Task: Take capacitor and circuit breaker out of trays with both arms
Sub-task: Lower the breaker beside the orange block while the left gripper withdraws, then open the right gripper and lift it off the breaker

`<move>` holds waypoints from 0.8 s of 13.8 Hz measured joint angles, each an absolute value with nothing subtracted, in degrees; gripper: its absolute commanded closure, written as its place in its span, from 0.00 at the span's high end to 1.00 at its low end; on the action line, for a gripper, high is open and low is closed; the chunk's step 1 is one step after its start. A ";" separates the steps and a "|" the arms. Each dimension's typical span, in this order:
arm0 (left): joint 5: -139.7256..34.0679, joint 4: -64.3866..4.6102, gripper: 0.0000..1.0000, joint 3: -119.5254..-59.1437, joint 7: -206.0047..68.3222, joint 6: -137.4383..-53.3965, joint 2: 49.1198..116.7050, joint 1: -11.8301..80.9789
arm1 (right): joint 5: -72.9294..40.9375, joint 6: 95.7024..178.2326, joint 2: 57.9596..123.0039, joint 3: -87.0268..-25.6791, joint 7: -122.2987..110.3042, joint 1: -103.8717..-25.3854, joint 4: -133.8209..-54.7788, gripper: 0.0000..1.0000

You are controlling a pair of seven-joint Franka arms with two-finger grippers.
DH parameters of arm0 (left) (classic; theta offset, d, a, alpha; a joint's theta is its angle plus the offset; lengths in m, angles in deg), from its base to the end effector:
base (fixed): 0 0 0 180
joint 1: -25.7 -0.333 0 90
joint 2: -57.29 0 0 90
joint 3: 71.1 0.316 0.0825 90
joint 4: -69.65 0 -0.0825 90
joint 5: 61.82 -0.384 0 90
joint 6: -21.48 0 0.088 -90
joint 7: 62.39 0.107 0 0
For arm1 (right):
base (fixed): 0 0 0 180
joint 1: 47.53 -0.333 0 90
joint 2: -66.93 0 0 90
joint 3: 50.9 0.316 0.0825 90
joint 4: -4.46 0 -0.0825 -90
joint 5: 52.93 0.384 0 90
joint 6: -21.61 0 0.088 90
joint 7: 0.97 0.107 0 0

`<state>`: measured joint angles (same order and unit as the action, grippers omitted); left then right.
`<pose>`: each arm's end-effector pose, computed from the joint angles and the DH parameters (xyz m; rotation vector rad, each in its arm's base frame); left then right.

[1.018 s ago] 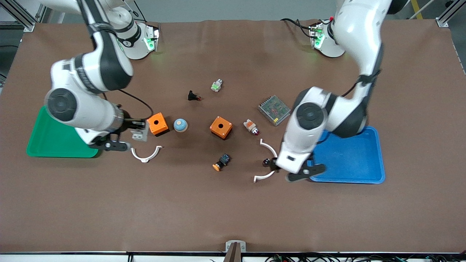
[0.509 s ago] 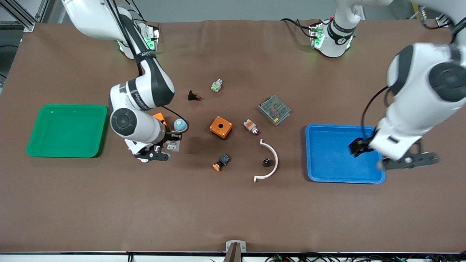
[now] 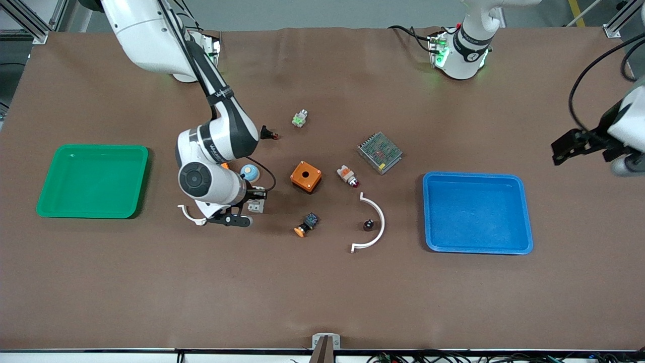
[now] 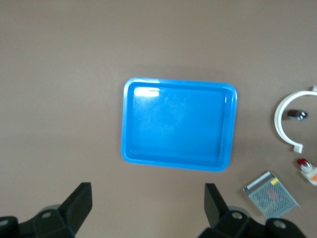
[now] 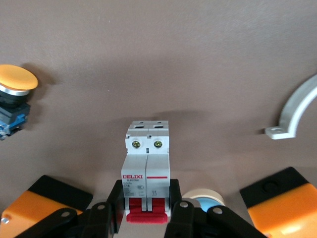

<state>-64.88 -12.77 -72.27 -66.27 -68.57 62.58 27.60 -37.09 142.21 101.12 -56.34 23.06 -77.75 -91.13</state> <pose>0.5835 -0.0250 0.6347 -3.0918 -0.0237 -0.0679 0.5953 0.2961 0.2483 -3.0250 0.2038 0.3215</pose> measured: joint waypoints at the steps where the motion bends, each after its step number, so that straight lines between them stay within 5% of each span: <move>1: -64.15 -14.60 1.00 -72.62 -65.42 -68.53 60.86 26.25 | -37.09 142.50 101.72 -56.34 23.06 -77.89 -90.95 0.26; 2: -63.82 -16.41 1.00 -73.73 -64.88 -68.52 59.28 24.78 | -37.09 142.55 102.22 -56.35 23.06 -77.91 -90.70 0.29; 3: -63.75 -18.01 1.00 -75.08 -64.78 -68.52 57.88 23.65 | -37.09 142.57 102.54 -56.39 23.06 -77.91 -90.53 0.48; 4: -63.74 -19.25 1.00 -75.86 -64.78 -68.52 56.78 23.35 | -37.09 142.56 102.67 -56.45 23.06 -77.91 -90.45 0.96; 7: -63.74 -21.80 1.00 -77.15 -65.00 -68.60 54.62 23.27 | -37.07 140.98 102.23 -56.63 23.07 -77.90 -89.70 1.00; 11: -63.74 -22.74 1.00 -77.96 -65.05 -68.61 53.87 23.23 | -37.13 124.66 92.73 -58.70 23.10 -77.75 -88.12 1.00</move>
<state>-63.74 -22.74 -77.96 -65.05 -68.61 53.87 23.23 -37.13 124.66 92.73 -58.70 23.10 -77.75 -88.12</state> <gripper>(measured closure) 0.000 0.000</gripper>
